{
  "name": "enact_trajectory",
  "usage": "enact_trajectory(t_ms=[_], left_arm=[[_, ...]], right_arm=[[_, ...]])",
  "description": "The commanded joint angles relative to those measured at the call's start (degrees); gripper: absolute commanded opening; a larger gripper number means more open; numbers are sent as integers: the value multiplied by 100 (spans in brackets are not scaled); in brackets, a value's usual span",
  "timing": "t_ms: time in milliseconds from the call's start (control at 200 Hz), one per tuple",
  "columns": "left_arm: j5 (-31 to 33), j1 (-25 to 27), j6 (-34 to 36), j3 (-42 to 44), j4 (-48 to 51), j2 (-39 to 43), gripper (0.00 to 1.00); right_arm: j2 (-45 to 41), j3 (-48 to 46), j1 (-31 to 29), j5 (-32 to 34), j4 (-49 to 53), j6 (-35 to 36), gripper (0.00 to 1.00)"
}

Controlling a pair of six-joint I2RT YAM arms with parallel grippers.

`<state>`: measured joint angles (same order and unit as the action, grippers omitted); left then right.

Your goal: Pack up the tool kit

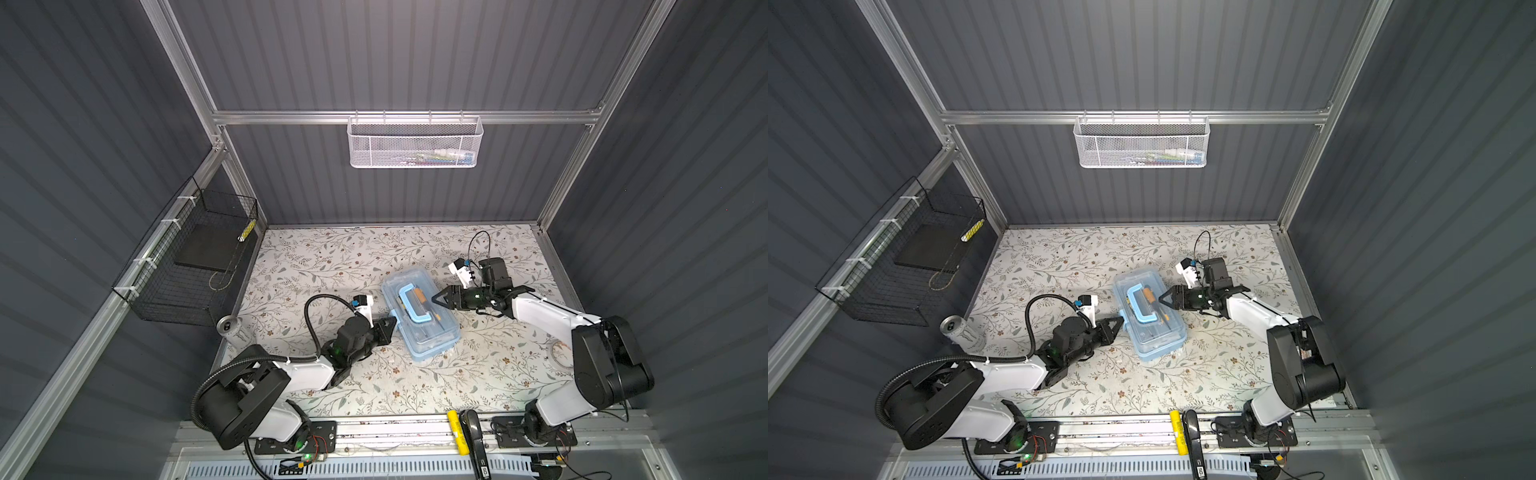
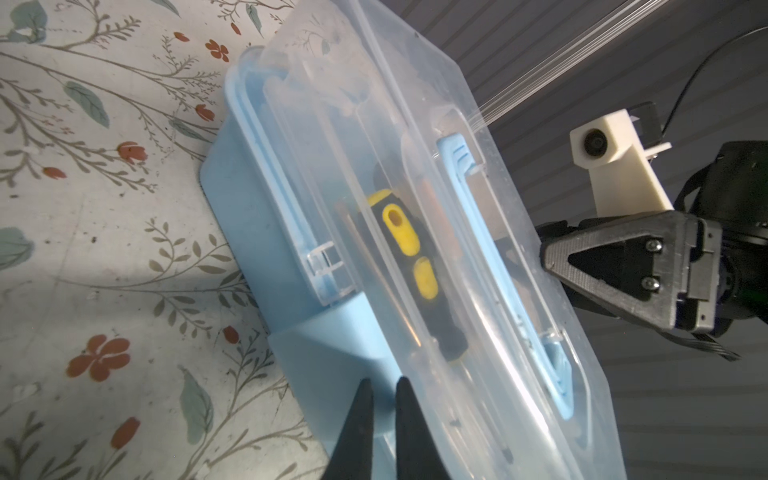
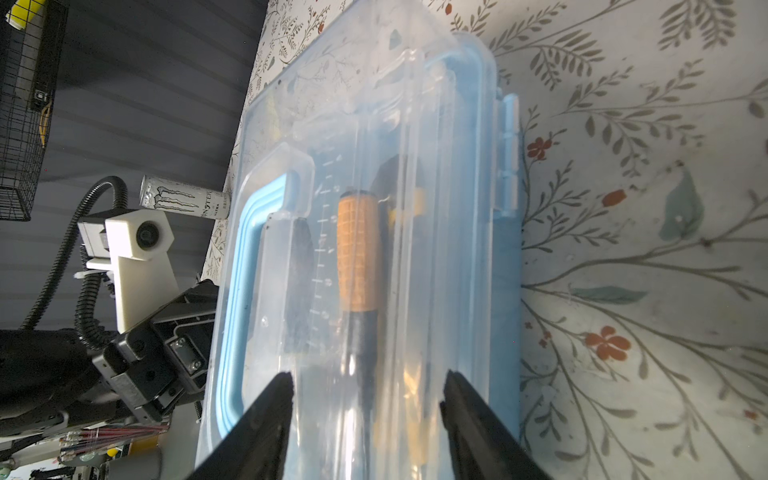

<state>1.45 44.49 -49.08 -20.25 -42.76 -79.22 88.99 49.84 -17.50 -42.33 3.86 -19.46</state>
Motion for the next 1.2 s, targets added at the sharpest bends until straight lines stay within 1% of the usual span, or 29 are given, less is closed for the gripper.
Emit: enact_trajectory(t_ms=[0, 115, 210, 335, 490, 625, 761, 921, 1191], left_arm=[[264, 33, 354, -260, 1156, 394, 9], [597, 21, 469, -337, 1997, 738, 8], [816, -3, 316, -224, 2374, 939, 1], [830, -2, 154, -5, 2302, 967, 0], [706, -5, 274, -74, 2045, 720, 0], [500, -2, 432, -419, 1973, 276, 0], [208, -2, 391, -589, 1699, -115, 0], [173, -2, 491, -796, 1723, -325, 0], [-131, -5, 650, -1208, 1786, -668, 0]], right_arm=[[224, -99, -140, -29, 377, 26, 59], [198, -76, -127, 2, 321, -7, 59], [184, -45, -131, -4, 317, -7, 59], [158, -71, -131, -33, 285, 15, 58], [180, -80, -131, -76, 255, 13, 58], [180, -89, -131, -46, 271, 13, 57], [171, -123, -131, -37, 306, 40, 57], [189, -207, -131, -65, 245, 15, 57], [353, -359, -142, -153, 32, -39, 56]])
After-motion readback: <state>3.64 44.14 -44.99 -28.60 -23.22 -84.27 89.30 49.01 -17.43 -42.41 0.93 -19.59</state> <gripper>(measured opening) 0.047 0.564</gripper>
